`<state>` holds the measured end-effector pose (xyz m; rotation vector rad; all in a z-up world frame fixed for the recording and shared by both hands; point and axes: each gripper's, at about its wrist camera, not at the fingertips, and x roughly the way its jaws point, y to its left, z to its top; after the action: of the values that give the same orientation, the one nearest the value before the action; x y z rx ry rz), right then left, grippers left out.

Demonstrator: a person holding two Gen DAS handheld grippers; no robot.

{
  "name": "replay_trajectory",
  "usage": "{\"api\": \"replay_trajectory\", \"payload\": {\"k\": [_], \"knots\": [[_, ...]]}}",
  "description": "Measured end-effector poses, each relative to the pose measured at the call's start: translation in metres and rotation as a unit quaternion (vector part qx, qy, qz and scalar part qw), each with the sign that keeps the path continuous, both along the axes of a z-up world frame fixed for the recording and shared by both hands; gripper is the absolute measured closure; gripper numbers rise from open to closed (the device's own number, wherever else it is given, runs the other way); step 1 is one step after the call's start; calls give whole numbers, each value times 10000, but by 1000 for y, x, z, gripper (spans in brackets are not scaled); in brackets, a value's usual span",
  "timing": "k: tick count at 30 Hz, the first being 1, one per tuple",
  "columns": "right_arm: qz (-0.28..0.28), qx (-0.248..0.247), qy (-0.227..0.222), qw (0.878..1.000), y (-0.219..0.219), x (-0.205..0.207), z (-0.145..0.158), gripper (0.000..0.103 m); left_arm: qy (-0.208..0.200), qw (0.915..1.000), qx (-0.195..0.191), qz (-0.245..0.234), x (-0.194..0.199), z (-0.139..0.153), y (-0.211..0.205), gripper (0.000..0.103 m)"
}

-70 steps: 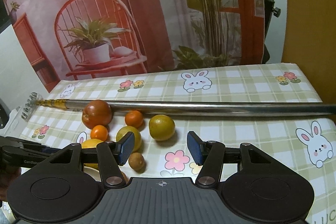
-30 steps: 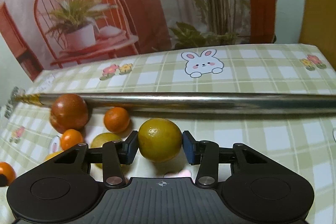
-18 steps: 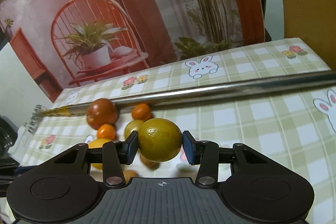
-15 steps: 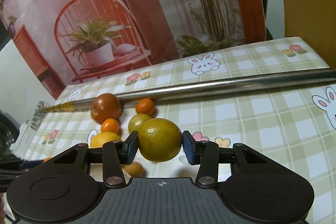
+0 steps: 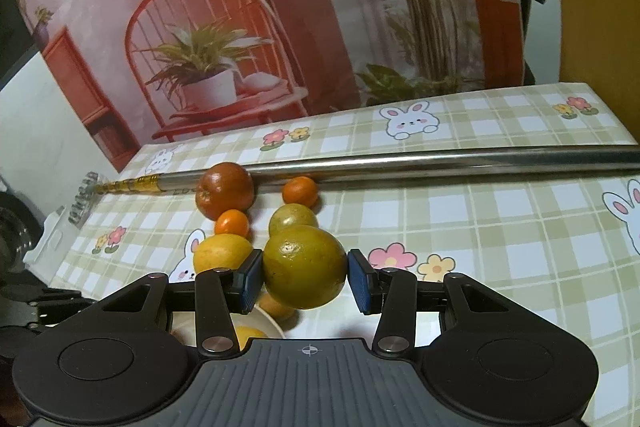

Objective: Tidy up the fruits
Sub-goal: 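Release the tangerine into the plate with the left tool while the right tool carries the citrus, then lower the yellow-green citrus into the plate and open the right tool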

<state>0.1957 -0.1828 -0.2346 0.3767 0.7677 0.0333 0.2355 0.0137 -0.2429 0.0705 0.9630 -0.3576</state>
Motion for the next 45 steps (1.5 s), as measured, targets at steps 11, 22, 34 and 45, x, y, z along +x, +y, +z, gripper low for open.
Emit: {"api": "replay_trajectory", "payload": {"k": [11,22,34,45], "knots": [[214,-77,41,9997,9,4,1,62,89,9999,79,-43,3,-8,-3,64],[288,-95,109,9995,13,6,0,62,92,9999,12,43,2,-9,-1,64],[1179,-529,335,9910,54,32,1,62,-372,9960,-388,712,-6,26,25,53],[1958,-1035,564,9735,102,45,-7,62,-434,9910,-463,1181,-7,34,48,53]]}}
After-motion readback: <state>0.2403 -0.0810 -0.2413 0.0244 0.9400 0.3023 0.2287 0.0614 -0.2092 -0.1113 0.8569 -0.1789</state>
